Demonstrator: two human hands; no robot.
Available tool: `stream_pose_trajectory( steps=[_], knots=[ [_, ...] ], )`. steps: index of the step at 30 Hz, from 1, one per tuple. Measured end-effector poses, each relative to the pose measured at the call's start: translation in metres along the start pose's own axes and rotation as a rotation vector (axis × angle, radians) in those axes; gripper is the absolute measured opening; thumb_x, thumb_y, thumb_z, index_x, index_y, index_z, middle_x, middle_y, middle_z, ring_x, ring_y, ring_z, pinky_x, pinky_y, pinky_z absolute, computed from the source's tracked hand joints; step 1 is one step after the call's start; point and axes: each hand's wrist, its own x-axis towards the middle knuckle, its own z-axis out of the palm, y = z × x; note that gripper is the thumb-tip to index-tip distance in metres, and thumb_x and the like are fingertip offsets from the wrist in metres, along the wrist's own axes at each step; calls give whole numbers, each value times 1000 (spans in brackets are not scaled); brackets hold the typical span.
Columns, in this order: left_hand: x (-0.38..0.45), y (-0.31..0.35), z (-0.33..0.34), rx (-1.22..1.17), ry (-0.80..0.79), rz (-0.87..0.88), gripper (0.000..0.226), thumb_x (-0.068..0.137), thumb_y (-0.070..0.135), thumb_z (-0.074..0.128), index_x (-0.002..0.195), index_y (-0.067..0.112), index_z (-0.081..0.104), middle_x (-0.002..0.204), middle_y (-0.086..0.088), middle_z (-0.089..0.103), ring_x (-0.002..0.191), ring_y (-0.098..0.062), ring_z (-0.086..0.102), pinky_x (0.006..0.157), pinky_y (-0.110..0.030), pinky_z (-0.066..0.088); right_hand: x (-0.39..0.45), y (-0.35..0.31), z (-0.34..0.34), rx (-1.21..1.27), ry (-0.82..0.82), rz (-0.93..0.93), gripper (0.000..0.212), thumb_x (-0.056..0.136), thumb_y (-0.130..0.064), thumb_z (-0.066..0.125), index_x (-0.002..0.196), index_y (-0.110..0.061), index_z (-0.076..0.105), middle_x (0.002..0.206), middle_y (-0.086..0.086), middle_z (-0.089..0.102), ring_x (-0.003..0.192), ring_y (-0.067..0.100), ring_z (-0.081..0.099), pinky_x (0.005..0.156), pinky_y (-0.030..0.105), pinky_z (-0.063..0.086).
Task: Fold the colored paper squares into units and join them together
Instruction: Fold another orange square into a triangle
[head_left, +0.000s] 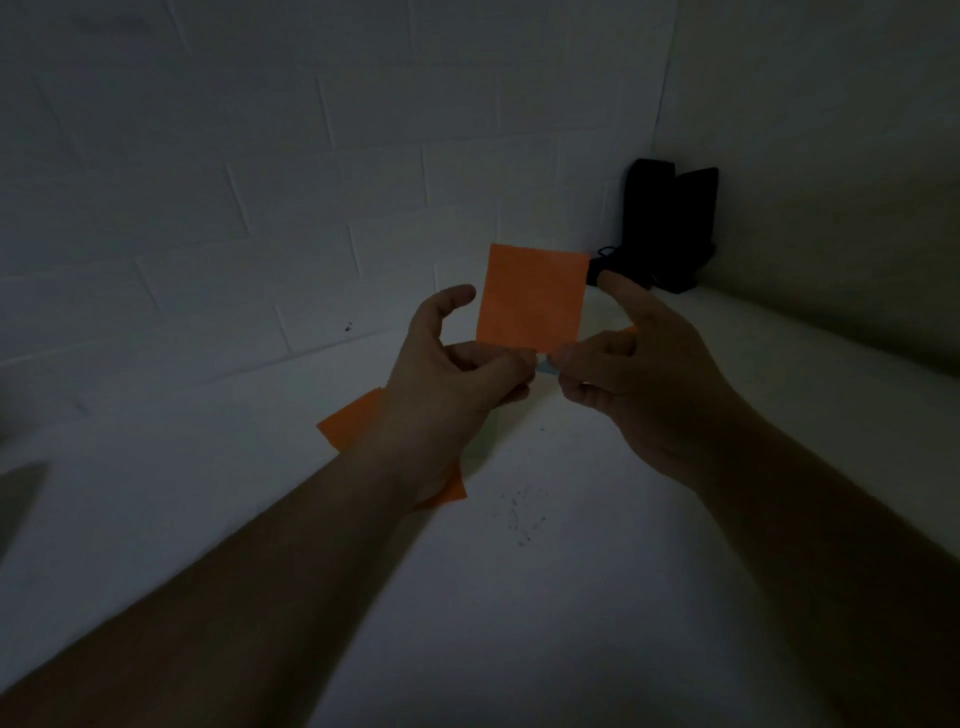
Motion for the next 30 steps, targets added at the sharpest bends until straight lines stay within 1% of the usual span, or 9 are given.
stream_pose_trajectory(
  steps=[5,8,10,12,15,20,22,26,30],
  knots=[
    [-3,-3,5,57,6,17,77,85,5,80,141,33,35,92,-8,77,86,-24,77,84,-38,64,-1,1,4,-50,13,-8,92,84,3,74,158,-21,25,66,7,66,70,19,68,83,49,60],
    [-2,-2,4,59,41,7,80,86,5,80,148,27,35,94,-10,76,85,-23,77,82,-38,64,-2,1,4,-47,21,-11,92,83,2,75,157,-21,27,67,9,68,68,18,68,77,40,63],
    [-2,-1,4,69,47,7,74,86,5,80,143,29,39,94,-7,77,84,-22,77,83,-38,64,-3,0,5,-54,21,-16,92,82,2,76,157,-20,27,71,14,69,65,19,68,71,35,62],
    [-3,1,5,78,44,0,68,86,5,80,136,32,41,95,-6,77,85,-21,77,85,-41,64,-3,0,6,-53,15,-14,92,82,3,76,157,-19,26,71,18,67,64,22,65,70,35,59],
    [-3,2,3,68,38,-21,72,85,6,81,140,30,41,95,-8,77,85,-22,78,86,-41,63,-2,0,4,-58,14,-10,92,83,5,74,158,-18,26,69,21,62,64,25,59,68,37,57],
    [-1,4,0,-24,62,-79,76,86,4,79,146,29,39,99,-12,77,90,-23,77,81,-31,63,1,1,-4,-20,24,-4,89,84,8,70,157,-19,28,50,2,51,54,16,51,70,41,50],
    [-1,4,0,-30,53,-97,76,86,3,79,147,28,40,98,-11,77,91,-24,77,81,-32,63,1,2,-6,-21,25,-4,89,84,9,70,157,-18,27,49,1,50,55,17,50,70,41,49],
    [0,5,-1,-68,30,-98,72,90,2,75,147,26,39,94,-14,78,90,-27,77,83,-35,63,1,-1,-7,-53,28,-13,89,83,8,70,157,-20,27,61,17,53,63,27,51,68,39,51],
    [0,7,0,-91,-11,-92,69,94,1,69,151,22,36,96,-18,78,92,-28,77,87,-37,62,2,-5,-10,-54,57,-4,87,84,8,71,155,-22,30,75,24,58,67,28,56,66,34,55]
  ],
)
